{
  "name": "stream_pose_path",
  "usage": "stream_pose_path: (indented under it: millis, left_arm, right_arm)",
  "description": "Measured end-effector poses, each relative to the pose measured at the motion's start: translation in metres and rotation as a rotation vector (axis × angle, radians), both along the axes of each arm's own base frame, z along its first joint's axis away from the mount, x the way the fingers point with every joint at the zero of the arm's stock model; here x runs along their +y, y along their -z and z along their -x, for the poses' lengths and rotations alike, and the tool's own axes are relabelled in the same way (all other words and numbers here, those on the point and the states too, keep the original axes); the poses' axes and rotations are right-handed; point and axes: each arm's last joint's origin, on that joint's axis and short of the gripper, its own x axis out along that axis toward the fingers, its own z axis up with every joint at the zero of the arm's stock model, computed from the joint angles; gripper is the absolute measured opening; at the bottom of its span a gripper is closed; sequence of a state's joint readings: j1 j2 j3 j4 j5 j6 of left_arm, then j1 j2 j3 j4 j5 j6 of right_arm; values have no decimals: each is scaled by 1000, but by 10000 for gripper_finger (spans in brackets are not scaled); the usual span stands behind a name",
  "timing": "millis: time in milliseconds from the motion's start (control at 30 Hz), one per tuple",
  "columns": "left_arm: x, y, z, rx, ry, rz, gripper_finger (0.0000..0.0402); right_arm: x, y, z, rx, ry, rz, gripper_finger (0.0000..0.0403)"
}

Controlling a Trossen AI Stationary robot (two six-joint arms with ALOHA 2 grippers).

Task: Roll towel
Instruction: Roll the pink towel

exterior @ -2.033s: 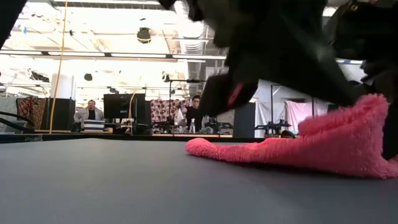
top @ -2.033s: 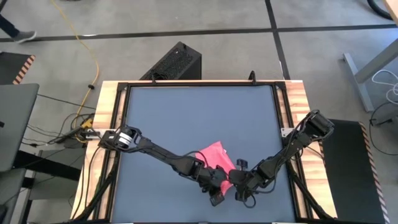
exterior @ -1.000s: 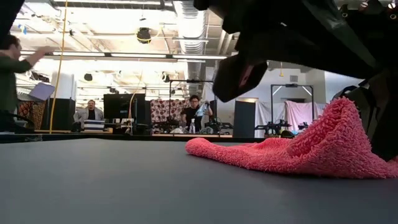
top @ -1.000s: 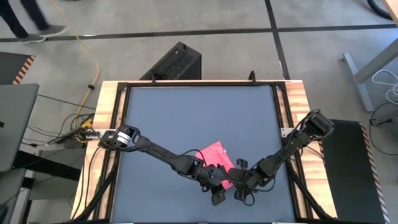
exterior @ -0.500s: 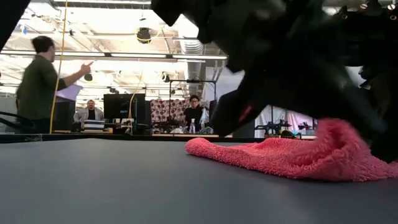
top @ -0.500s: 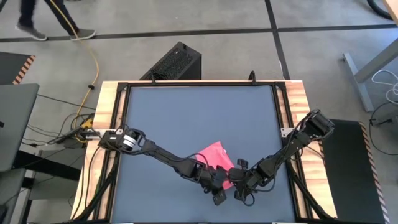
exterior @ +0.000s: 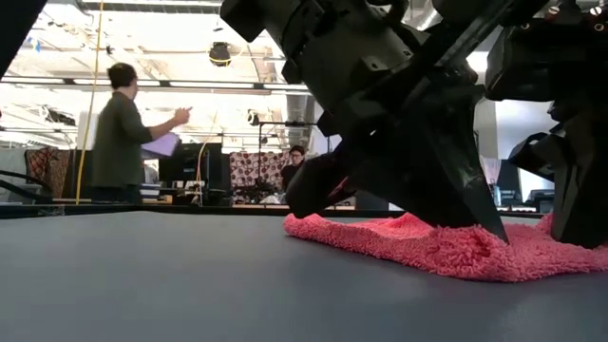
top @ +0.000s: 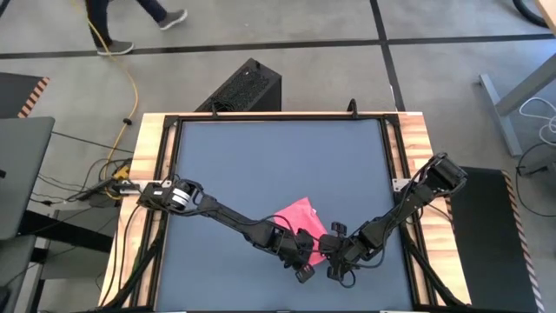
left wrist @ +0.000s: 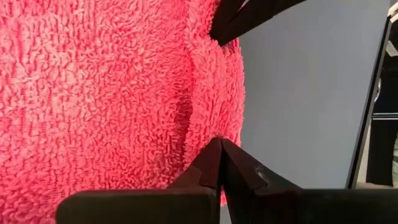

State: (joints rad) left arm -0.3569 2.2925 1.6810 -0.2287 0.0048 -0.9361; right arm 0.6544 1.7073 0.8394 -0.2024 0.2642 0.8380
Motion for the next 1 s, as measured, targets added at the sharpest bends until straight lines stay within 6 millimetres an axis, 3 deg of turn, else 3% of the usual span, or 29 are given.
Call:
stream_pose_path:
  millis: [200, 533, 767, 1000]
  left_arm:
    - [0, 0, 0, 1, -1, 4, 0]
    - [0, 1, 2, 26, -21, 8, 0]
    - [1, 3, 4, 60, -34, -3, 0]
    - [1, 4, 4, 63, -42, 1, 0]
  right_arm:
    - [1, -1, -2, -21, 4, -18, 34]
    - [0, -13, 1, -35, 74, -78, 110]
    - [-10, -30, 16, -14, 101, -11, 114]
    - [3, -31, 26, -25, 27, 8, 112]
